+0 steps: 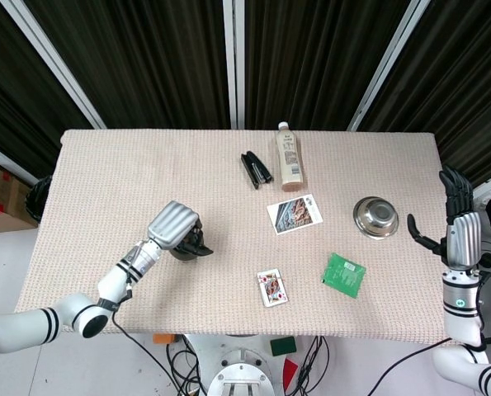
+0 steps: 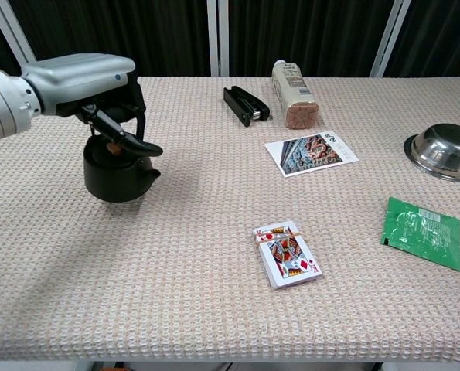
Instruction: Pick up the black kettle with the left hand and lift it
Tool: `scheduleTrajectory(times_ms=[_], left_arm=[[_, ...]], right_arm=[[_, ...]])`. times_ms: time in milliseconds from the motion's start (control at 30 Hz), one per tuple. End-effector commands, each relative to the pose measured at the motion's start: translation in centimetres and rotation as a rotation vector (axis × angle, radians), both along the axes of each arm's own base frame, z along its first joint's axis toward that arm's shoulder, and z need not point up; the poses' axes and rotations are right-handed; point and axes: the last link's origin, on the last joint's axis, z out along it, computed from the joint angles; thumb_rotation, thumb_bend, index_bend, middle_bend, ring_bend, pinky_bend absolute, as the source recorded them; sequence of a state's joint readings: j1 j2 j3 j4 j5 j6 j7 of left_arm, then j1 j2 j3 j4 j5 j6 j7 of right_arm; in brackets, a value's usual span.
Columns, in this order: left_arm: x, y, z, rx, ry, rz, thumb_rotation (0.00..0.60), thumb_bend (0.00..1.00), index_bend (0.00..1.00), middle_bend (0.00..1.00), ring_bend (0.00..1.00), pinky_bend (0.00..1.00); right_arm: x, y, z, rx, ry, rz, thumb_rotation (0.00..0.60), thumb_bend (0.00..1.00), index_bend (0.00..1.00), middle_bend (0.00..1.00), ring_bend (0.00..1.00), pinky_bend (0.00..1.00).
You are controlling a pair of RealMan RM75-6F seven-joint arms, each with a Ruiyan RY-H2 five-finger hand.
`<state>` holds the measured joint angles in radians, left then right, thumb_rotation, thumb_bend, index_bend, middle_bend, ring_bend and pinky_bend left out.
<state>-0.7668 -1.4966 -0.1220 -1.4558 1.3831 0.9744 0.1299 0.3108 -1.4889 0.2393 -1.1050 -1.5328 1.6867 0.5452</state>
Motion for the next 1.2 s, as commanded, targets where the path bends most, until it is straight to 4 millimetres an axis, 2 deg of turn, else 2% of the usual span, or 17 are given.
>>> scheduleTrajectory(times_ms=[33, 233, 700, 867, 1000, 1200], left_arm=[[0.01, 0.12, -0.03, 0.003, -0.022, 0.006, 0.312, 0.0, 1.0, 1.0, 1.0, 0.72], [-0.31, 0.43, -0.12, 0.018, -0.055, 0.018, 0.278, 0.01, 1.0, 1.0, 1.0, 0.72], [-0.67, 0.72, -0.14, 0.024, -0.094, 0.017, 0.282, 0.16, 1.0, 1.0, 1.0, 0.73], [-0.89, 0.87, -0.1, 0.027, -0.097, 0.021, 0.277, 0.18, 1.0, 1.0, 1.0, 0.73], [-0.92, 0.93, -0.12, 0.036, -0.102, 0.02, 0.294, 0.21, 1.0, 1.0, 1.0, 0.73], [-0.99, 1.02, -0.11, 0.037, -0.115, 0.023, 0.378, 0.29, 1.0, 1.0, 1.0, 0.75]], right_arm=[[-0.01, -0.04, -0.15, 0.005, 0.001, -0.002, 0.6, 0.35, 0.0, 0.0, 0.0, 0.01], [-0.03, -0.09, -0.45, 0.013, 0.005, -0.003, 0.6, 0.35, 0.0, 0.0, 0.0, 0.01], [-0.03, -0.11, -0.8, 0.024, 0.014, -0.009, 0.6, 0.34, 0.0, 0.0, 0.0, 0.01], [0.0, -0.18, -0.89, 0.026, 0.015, -0.008, 0.6, 0.33, 0.0, 0.0, 0.0, 0.01], [0.05, -0.18, -0.9, 0.025, 0.017, -0.006, 0.6, 0.33, 0.0, 0.0, 0.0, 0.01], [-0.04, -0.15, -0.93, 0.027, 0.018, -0.01, 0.6, 0.33, 0.0, 0.0, 0.0, 0.01]])
